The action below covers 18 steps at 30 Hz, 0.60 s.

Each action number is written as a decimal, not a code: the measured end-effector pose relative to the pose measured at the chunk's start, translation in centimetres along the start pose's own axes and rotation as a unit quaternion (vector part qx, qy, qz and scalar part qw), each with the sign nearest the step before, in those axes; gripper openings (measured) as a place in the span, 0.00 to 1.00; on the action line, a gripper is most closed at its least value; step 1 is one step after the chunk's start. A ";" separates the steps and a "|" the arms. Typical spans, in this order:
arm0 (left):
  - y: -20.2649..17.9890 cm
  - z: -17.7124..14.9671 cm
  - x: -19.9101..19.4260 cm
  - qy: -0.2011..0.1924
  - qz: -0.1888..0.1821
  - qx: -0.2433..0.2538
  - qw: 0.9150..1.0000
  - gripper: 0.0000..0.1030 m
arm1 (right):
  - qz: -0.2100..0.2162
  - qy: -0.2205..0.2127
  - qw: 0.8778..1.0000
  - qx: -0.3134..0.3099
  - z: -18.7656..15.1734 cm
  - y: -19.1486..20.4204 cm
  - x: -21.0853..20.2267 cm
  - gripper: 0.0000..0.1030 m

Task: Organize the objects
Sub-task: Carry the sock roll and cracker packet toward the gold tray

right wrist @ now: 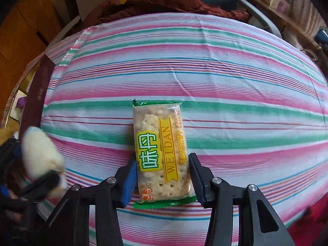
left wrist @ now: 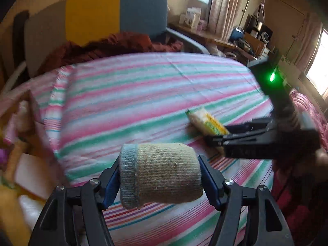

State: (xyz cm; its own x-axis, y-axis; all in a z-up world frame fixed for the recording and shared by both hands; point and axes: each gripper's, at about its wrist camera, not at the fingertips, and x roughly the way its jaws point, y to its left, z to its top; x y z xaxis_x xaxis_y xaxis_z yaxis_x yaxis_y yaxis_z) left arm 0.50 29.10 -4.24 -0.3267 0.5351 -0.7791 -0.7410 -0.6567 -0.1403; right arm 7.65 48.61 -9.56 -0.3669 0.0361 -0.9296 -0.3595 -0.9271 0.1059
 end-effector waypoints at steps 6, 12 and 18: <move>0.7 0.0 -3.7 -0.043 0.040 0.000 0.998 0.68 | -0.009 -0.033 0.999 0.010 -0.9 0.4 -0.8 0.47; 1.6 -0.6 -6.0 -0.061 0.071 -0.007 0.996 0.68 | 0.002 -0.044 0.999 0.002 0.0 1.9 -0.3 0.47; 2.6 -1.3 -7.2 -0.067 0.088 -0.020 0.994 0.68 | 0.064 -0.044 0.997 0.008 0.5 3.6 0.4 0.47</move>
State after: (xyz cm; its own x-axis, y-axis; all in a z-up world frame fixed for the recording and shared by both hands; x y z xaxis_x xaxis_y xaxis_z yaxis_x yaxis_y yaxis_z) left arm 1.68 22.88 0.19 -0.5259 0.4740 -0.7062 -0.6428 -0.7652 -0.0348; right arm 5.76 45.52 -9.41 -0.4849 -0.0485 -0.8732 -0.3180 -0.9203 0.2277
